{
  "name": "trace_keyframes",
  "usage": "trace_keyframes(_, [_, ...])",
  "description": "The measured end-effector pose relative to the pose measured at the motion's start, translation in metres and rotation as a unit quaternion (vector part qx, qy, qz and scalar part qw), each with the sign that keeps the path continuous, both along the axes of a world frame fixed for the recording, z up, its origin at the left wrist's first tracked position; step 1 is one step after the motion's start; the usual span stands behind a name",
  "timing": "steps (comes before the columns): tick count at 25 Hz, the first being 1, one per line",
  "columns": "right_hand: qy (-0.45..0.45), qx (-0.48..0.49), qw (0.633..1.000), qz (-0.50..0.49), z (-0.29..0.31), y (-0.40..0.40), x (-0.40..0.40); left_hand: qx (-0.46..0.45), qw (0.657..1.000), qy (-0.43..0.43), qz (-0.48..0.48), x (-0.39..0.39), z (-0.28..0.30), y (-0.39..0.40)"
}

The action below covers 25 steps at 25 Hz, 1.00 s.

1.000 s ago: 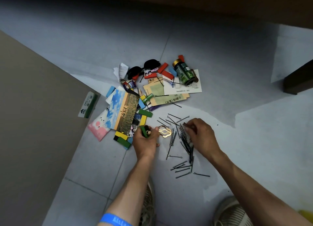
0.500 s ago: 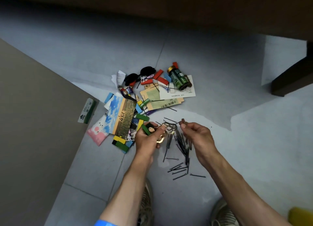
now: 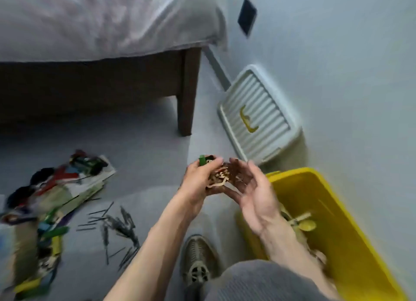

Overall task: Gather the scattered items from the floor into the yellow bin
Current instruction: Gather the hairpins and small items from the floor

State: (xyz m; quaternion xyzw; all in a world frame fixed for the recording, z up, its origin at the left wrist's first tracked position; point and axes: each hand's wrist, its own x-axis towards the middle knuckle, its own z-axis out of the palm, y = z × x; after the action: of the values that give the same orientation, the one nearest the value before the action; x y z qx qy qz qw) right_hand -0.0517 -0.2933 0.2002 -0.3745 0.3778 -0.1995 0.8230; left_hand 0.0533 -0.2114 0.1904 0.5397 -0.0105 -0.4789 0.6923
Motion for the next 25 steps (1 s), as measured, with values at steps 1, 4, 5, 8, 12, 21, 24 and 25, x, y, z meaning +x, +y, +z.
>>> trace_keyframes(1, [0.002,-0.008,0.999,-0.04,0.006,-0.011,-0.028,-0.01,0.999,0.013,-0.044,-0.023,0.007,-0.021])
trace_keyframes(4, [0.039,-0.043,0.988,-0.143,0.021,-0.04,-0.112,-0.025,0.979,0.091,-0.181,-0.098,0.022,-0.069])
trace_keyframes(5, [0.057,-0.058,0.983,-0.164,0.023,-0.047,-0.133,-0.03,0.969,0.099,-0.223,-0.116,0.022,-0.078])
trace_keyframes(8, [0.09,-0.099,0.975,-0.177,0.022,-0.061,-0.17,-0.018,0.957,0.047,-0.285,-0.143,0.014,-0.091])
trace_keyframes(12, [0.039,-0.084,0.988,-0.127,0.013,-0.059,-0.159,-0.014,0.981,-0.002,-0.194,-0.13,0.015,-0.084])
trace_keyframes(21, [0.012,-0.001,0.983,0.184,-0.014,0.031,-0.011,0.045,0.986,-0.061,0.145,-0.023,0.009,0.068])
trace_keyframes(24, [0.033,-0.038,0.955,0.291,-0.027,0.081,0.04,0.071,0.964,-0.043,0.252,0.015,-0.01,0.134])
trace_keyframes(25, [0.042,-0.054,0.944,0.321,-0.031,0.094,0.052,0.081,0.955,-0.033,0.282,0.024,-0.022,0.149])
